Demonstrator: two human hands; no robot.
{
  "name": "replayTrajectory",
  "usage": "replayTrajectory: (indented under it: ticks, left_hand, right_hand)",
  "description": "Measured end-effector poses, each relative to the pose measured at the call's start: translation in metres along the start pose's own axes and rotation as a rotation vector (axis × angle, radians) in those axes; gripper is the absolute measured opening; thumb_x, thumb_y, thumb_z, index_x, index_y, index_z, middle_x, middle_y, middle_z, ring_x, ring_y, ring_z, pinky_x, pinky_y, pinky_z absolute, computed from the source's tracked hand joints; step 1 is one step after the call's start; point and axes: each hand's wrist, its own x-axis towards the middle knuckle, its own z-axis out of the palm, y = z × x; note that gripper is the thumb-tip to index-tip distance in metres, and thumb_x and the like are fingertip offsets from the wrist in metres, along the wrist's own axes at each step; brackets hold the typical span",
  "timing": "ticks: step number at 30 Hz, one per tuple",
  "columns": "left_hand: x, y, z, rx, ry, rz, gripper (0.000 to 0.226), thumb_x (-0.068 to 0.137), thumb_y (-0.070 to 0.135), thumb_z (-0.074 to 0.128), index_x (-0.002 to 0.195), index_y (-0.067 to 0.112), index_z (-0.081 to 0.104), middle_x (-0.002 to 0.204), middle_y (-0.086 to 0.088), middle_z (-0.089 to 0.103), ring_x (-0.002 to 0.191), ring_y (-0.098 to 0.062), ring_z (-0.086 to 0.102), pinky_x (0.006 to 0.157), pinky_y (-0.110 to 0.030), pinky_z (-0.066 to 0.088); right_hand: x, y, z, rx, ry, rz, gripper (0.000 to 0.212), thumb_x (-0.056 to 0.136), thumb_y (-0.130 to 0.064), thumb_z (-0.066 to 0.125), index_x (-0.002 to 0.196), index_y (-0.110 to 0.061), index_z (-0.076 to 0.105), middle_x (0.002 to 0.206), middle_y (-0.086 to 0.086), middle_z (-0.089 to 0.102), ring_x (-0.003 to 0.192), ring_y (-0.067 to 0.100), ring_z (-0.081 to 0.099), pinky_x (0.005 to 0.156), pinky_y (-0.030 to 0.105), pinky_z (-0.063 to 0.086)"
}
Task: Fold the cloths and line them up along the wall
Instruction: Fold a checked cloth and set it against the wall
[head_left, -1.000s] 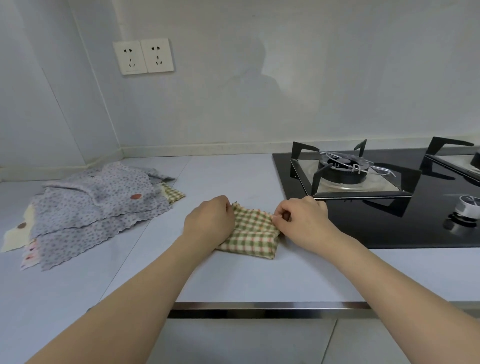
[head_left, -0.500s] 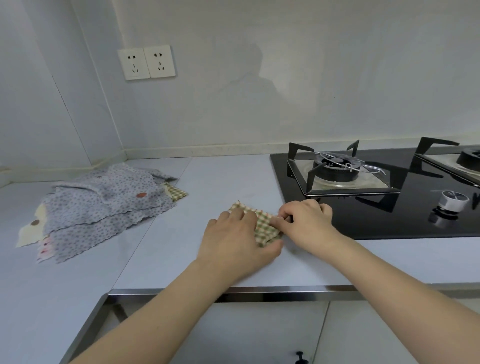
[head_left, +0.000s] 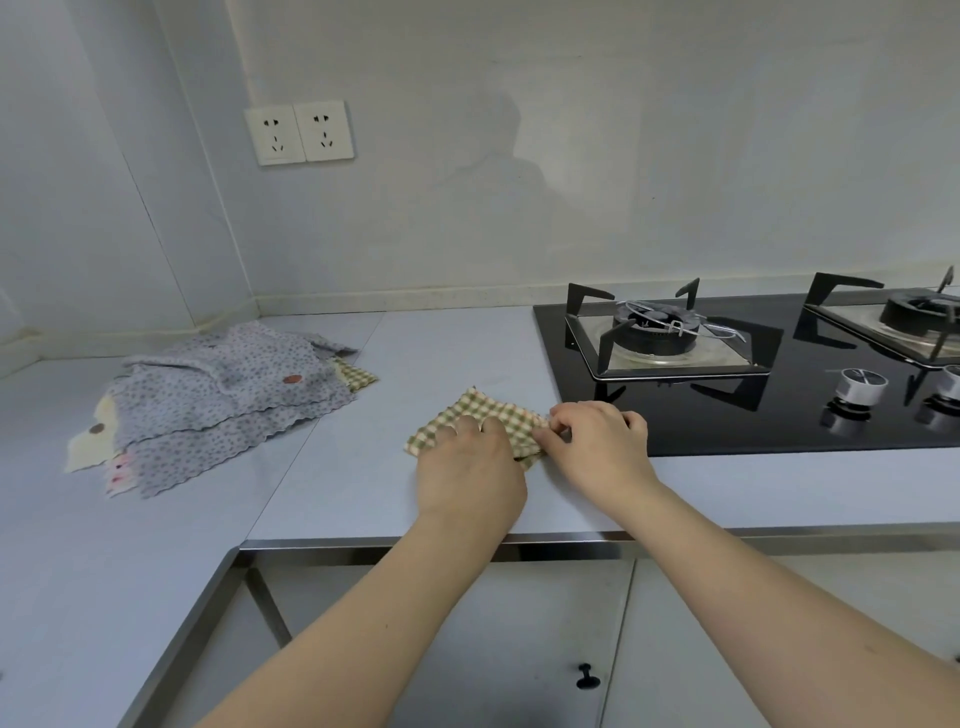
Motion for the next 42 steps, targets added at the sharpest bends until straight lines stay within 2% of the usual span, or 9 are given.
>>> replayTrajectory:
  ticks: [8,15,18,22,25,28,34,38,42]
  left_hand:
    - [-0.006,-0.005,0.008,-0.164,-0.011,-0.029,0.036,0.088,0.019,0.046,0.122,0.01,0.043,0.127,-0.01,0.048,0.117,-0.028,0.046,0.093,-0.035,0.041]
    - [-0.011,-0.011,0.016,-0.252,0.048,-0.048,0.057,0.068,0.036,0.024,0.115,0.013,0.048,0.12,-0.005,0.047,0.115,-0.029,0.042,0.093,-0.038,0.034]
    - [0.0,-0.025,0.009,-0.381,-0.148,-0.087,0.043,0.084,0.044,0.034,0.121,0.024,0.044,0.129,0.001,0.038,0.124,-0.025,0.029,0.104,-0.04,0.024]
    - [0.01,-0.048,0.006,-0.424,-0.136,-0.006,0.028,0.1,0.031,0.026,0.113,0.034,0.051,0.12,0.005,0.04,0.107,-0.021,0.031,0.093,-0.038,0.02]
    - [0.014,-0.053,0.01,-0.526,-0.102,-0.043,0.032,0.099,0.041,0.026,0.101,0.035,0.057,0.112,0.009,0.045,0.102,-0.016,0.032,0.089,-0.034,0.017]
    - [0.011,-0.048,0.019,-0.396,-0.035,0.016,0.017,0.091,0.049,0.044,0.102,0.038,0.051,0.111,0.013,0.041,0.11,-0.016,0.035,0.09,-0.031,0.018]
    - [0.01,-0.054,0.011,-0.371,-0.196,0.054,0.046,0.08,0.062,0.055,0.119,0.039,0.043,0.129,0.01,0.035,0.125,-0.017,0.027,0.105,-0.036,0.016]
    - [0.012,-0.058,0.001,-0.438,-0.32,0.082,0.053,0.074,0.067,0.056,0.118,0.04,0.044,0.125,0.01,0.035,0.121,-0.016,0.026,0.098,-0.033,0.018]
    - [0.029,-0.066,0.001,-0.68,-0.16,-0.054,0.03,0.083,0.053,0.049,0.108,0.036,0.052,0.121,0.008,0.044,0.116,-0.019,0.035,0.089,-0.034,0.021]
  right_hand:
    - [0.001,-0.001,0.002,-0.006,0.021,0.032,0.022,0.083,-0.045,0.051,0.072,-0.028,0.06,0.096,-0.017,0.064,0.114,0.009,0.047,0.101,0.04,0.024]
    - [-0.001,-0.002,0.0,0.001,0.006,0.026,0.02,0.084,-0.047,0.051,0.093,-0.035,0.063,0.102,-0.018,0.061,0.118,0.007,0.043,0.104,0.041,0.021]
    - [-0.002,-0.004,-0.002,-0.025,-0.002,0.006,0.02,0.086,-0.045,0.049,0.097,-0.035,0.061,0.105,-0.019,0.059,0.119,0.009,0.041,0.1,0.039,0.02]
    - [-0.002,-0.006,-0.004,-0.056,-0.018,-0.011,0.026,0.087,-0.043,0.047,0.106,-0.032,0.061,0.116,-0.019,0.056,0.121,0.011,0.04,0.097,0.039,0.02]
    - [-0.002,-0.005,-0.003,-0.058,-0.026,-0.009,0.024,0.086,-0.044,0.046,0.1,-0.032,0.062,0.114,-0.019,0.057,0.12,0.012,0.04,0.095,0.038,0.019]
    - [-0.001,-0.005,-0.004,-0.05,-0.027,-0.004,0.021,0.087,-0.044,0.048,0.097,-0.032,0.061,0.114,-0.019,0.057,0.12,0.011,0.04,0.097,0.038,0.019]
    - [-0.002,-0.005,-0.006,-0.03,-0.036,-0.008,0.016,0.087,-0.043,0.051,0.091,-0.031,0.06,0.113,-0.018,0.057,0.119,0.012,0.04,0.097,0.039,0.019]
    - [-0.003,-0.007,-0.01,0.038,-0.01,-0.038,0.005,0.088,-0.038,0.054,0.088,-0.034,0.056,0.097,-0.019,0.056,0.113,0.012,0.044,0.099,0.038,0.021]
    - [-0.003,-0.011,-0.011,0.12,-0.003,-0.103,0.003,0.093,-0.038,0.054,0.092,-0.035,0.054,0.084,-0.017,0.058,0.1,0.013,0.051,0.1,0.033,0.021]
